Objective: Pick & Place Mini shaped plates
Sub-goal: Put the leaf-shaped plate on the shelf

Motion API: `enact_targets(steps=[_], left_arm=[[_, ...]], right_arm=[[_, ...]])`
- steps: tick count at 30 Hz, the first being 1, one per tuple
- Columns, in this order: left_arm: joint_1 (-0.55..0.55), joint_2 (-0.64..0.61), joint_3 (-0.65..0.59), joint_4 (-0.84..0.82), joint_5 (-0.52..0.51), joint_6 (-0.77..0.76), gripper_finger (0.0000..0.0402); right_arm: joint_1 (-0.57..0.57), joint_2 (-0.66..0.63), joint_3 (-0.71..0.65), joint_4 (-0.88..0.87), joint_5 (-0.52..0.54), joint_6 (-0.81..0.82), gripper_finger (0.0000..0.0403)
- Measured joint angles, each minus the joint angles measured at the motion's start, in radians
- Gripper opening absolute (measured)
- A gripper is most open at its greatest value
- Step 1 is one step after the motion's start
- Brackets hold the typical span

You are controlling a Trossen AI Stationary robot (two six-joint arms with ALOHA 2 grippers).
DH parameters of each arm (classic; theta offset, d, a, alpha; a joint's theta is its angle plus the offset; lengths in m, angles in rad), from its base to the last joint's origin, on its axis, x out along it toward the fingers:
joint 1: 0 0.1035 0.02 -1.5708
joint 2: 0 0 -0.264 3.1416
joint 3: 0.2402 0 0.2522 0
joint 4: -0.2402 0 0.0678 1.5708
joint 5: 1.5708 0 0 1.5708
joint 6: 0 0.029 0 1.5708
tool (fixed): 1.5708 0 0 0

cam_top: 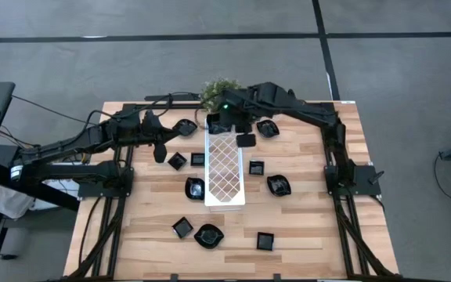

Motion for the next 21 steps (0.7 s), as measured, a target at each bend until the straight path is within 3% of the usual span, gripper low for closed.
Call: enact_targets(steps=[7,11,21], left_arm=[[-0.066,0.0,0.0,-0.016,0.0,-0.01,0.0014],[-0.108,0.0,0.0,-0.02,0.0,-0.01,0.0014],[-0.119,0.0,0.0,-0.111,0.0,-0.01,0.0014]], right_arm=[[-0.137,-0.142,-0.133,-0.009,0.002,0.131,0.0086],[-0.217,-0.247,-0.256,0.073,0.0,0.207,0.0082],[-0.323,-0.575,-0.756,0.427,-0.001,0.379,0.0082]])
